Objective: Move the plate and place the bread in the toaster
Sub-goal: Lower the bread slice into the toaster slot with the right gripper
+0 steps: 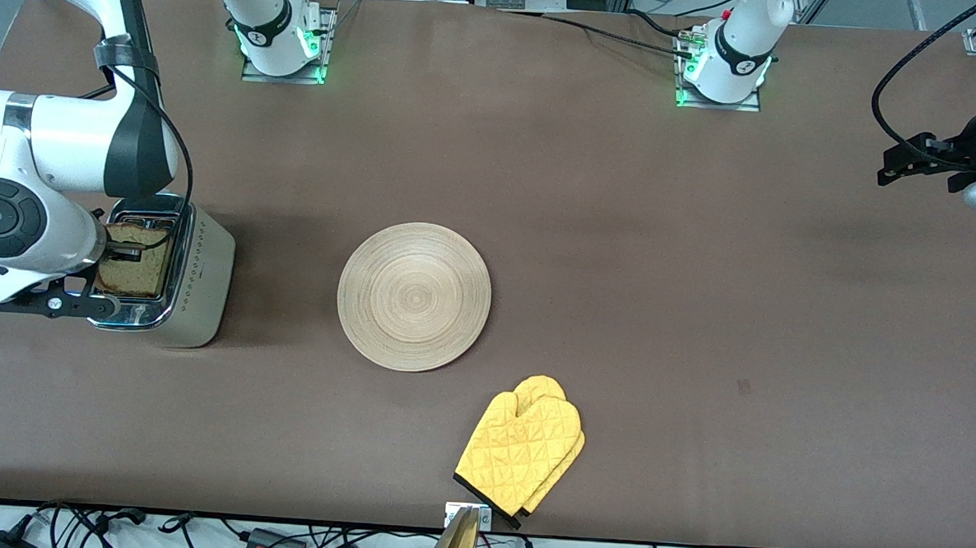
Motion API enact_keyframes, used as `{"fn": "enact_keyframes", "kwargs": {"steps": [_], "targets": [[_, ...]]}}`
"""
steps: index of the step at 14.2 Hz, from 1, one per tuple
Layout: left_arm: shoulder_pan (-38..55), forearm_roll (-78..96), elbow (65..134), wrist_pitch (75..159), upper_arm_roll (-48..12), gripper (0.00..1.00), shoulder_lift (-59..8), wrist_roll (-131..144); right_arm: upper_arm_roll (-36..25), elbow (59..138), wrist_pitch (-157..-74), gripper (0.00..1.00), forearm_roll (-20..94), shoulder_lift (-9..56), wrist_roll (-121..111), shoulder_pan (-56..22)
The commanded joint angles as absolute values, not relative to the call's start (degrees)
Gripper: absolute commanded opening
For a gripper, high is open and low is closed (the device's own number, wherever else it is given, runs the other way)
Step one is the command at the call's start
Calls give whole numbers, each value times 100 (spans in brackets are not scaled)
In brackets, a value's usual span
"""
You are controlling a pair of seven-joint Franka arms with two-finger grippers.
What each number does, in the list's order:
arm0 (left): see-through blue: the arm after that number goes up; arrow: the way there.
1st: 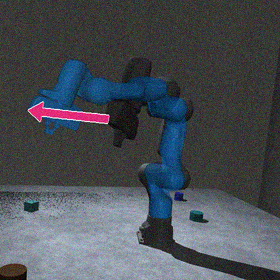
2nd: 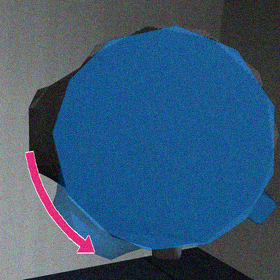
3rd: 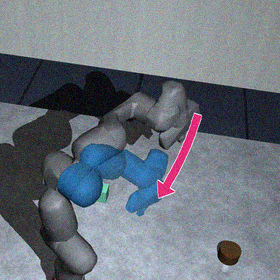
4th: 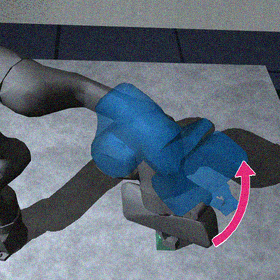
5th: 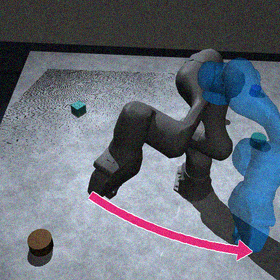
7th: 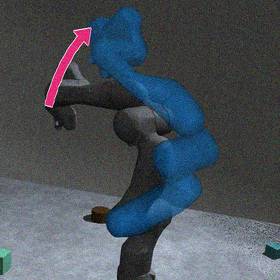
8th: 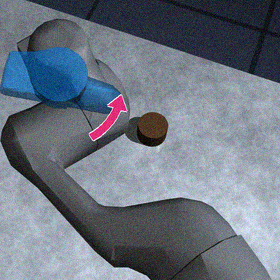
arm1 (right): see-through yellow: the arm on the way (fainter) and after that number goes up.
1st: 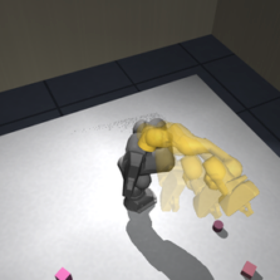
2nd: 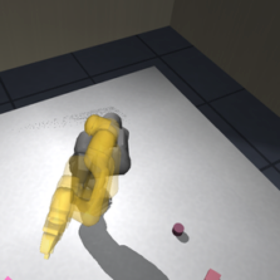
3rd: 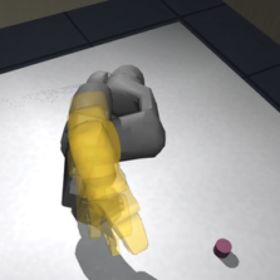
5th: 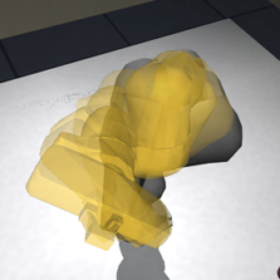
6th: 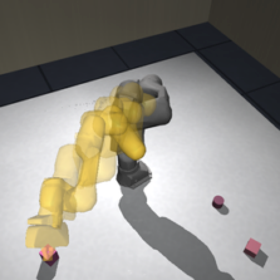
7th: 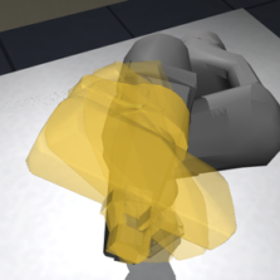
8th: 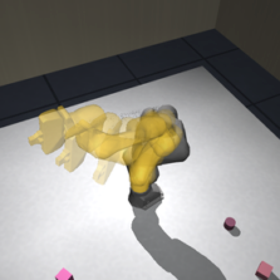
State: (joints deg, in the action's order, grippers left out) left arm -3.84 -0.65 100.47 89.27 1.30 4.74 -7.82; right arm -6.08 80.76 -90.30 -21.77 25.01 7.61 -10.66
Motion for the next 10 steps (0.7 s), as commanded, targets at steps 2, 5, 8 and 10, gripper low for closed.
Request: {"fn": "enact_keyframes", "kwargs": {"steps": [2,5,8,10], "targets": [[-413,26,9976,8886,123,100,439,-756,-589,7972,-9026,0,-2109,2619,861,-1046],[-413,26,9967,8798,141,100,439,-747,-589,8007,-9088,0,-2109,2654,861,-1037],[-404,26,9941,8780,132,100,439,-721,-589,8138,-9158,0,-2109,2654,922,-1028],[-404,26,9923,8763,132,100,396,-721,-598,8147,-9088,85,-2109,2646,1237,-1081]]}}
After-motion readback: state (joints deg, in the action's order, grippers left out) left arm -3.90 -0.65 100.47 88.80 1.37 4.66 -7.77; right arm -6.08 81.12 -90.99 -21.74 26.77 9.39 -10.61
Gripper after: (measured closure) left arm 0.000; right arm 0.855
